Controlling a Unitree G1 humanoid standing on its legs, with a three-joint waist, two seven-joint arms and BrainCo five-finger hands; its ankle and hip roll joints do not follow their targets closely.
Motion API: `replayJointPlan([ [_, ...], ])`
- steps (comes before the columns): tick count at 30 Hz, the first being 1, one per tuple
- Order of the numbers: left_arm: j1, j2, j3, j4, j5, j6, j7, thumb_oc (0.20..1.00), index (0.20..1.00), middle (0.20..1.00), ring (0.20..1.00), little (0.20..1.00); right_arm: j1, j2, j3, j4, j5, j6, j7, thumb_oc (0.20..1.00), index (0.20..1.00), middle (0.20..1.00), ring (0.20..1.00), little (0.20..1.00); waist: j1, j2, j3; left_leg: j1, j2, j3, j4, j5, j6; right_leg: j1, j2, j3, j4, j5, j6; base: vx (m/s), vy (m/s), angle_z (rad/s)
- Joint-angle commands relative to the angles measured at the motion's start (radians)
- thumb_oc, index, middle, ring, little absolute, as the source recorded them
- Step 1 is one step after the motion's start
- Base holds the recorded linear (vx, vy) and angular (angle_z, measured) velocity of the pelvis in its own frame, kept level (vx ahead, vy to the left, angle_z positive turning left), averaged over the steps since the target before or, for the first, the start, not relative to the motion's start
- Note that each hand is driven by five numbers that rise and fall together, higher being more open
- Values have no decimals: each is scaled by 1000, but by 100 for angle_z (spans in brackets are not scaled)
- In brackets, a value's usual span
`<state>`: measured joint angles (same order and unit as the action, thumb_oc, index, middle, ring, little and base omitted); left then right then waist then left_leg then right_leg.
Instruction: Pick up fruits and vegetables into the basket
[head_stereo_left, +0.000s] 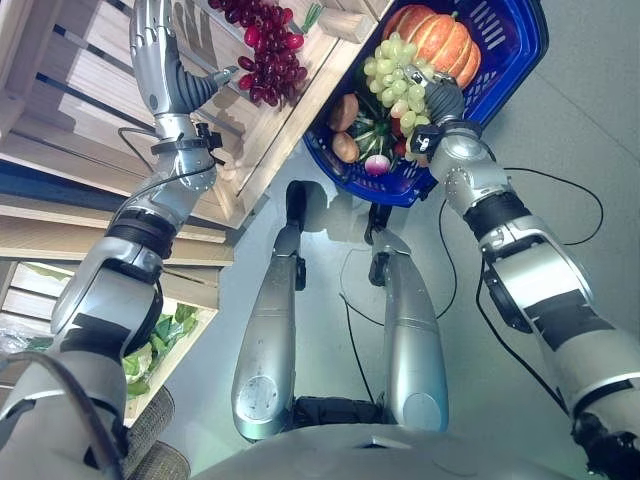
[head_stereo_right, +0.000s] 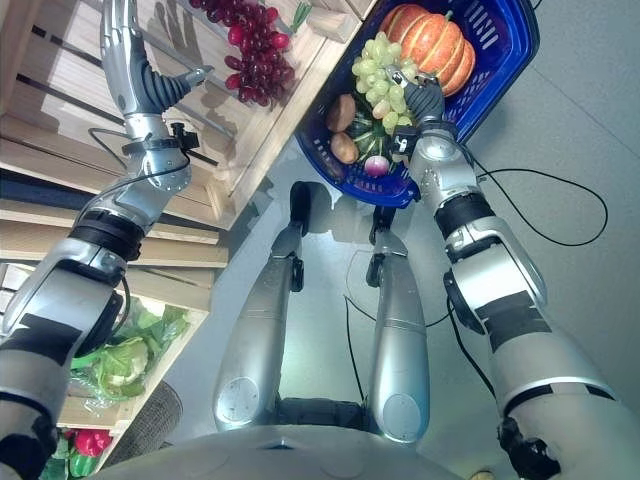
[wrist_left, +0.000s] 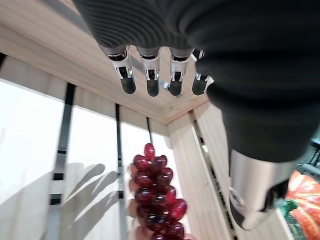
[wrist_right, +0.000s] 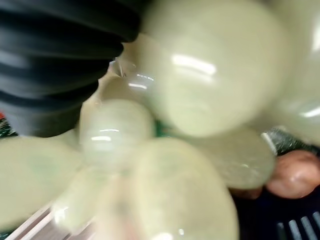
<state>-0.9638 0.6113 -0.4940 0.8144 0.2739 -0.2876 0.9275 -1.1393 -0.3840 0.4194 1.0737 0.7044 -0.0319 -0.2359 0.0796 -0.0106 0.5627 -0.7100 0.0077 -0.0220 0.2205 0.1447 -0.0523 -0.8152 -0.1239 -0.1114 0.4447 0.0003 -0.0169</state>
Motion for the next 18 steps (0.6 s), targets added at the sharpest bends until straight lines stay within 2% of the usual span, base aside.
replayJointPlan([
  [1, -29, -21, 3, 12, 36, -39, -4, 1000, 1000, 1000, 1000, 1000, -73, -59, 30, 45, -27, 10, 4, 1000, 1000, 1000, 1000, 1000, 7, 112, -43, -64, -5, -16, 110, -56, 5, 32, -28, -19, -51, 34, 59, 1, 25, 7],
  [11, -57, -23, -53, 53, 96, -33, 4, 1000, 1000, 1000, 1000, 1000, -101, -74, 37, 129, -42, 67, -1, 1000, 1000, 1000, 1000, 1000, 3, 124, -43, -86, -5, -13, 116, -52, 9, -1, -22, -12, -33, 37, 60, 3, 16, 2],
  [18, -67, -17, -72, 55, 125, -26, 11, 1000, 1000, 1000, 1000, 1000, -109, -80, 40, 140, -68, 65, -9, 1000, 1000, 1000, 1000, 1000, -1, 134, -43, -91, -5, -13, 115, -50, 8, -13, -21, -6, -31, 39, 61, 0, 0, 0],
])
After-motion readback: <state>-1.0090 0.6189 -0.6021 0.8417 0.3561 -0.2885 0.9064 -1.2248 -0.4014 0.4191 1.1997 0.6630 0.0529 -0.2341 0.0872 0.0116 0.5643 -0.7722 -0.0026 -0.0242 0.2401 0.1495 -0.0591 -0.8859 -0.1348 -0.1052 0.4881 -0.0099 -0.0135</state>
